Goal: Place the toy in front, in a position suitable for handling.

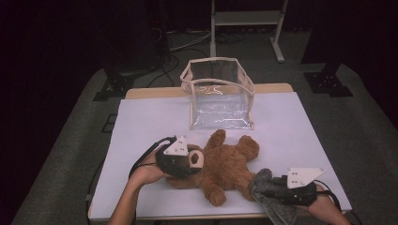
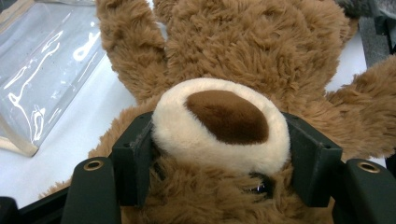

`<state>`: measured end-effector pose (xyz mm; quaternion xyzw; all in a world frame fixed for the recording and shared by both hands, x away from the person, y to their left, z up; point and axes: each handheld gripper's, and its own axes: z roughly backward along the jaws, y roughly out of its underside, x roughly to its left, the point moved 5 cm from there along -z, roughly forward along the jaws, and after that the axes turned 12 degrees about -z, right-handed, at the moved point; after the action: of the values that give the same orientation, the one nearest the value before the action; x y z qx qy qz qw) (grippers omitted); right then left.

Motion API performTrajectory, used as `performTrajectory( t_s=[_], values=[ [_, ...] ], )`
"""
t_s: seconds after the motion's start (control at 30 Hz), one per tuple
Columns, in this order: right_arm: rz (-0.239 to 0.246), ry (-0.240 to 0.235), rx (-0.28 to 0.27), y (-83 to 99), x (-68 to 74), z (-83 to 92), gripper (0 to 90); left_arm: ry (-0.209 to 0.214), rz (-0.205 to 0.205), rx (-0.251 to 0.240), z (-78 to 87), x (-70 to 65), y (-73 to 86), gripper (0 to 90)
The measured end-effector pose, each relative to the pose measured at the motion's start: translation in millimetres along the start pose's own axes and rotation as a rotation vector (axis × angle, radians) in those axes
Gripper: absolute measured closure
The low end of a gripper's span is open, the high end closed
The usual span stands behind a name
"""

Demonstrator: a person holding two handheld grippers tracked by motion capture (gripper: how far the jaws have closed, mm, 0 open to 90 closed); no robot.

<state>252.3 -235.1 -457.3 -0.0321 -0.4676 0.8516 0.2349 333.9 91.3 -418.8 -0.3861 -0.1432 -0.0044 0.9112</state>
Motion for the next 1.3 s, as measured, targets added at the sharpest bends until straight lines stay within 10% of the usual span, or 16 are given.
performTrajectory(
  t_s=[0.33,0.67,0.97,1.3],
  values=[
    [0.037,-0.032,-0.08,-45.6,-5.7,-8.4,71.4,0.006,-0.015,0.003,1.0,-1.3,1.0,32.9],
    [-0.03,-0.036,-0.046,-15.0,-10.5,-10.5,71.4,0.022,-0.041,0.004,3.0,-5.9,0.1,32.3],
    [0.011,-0.074,-0.08,-54.7,-14.9,-25.2,71.4,0.037,-0.075,0.003,4.4,-8.2,0.6,32.1],
    [-0.019,-0.118,-0.056,-38.6,-7.0,-35.6,71.8,0.039,-0.139,0.028,8.0,-11.4,-13.1,26.1]
  ],
)
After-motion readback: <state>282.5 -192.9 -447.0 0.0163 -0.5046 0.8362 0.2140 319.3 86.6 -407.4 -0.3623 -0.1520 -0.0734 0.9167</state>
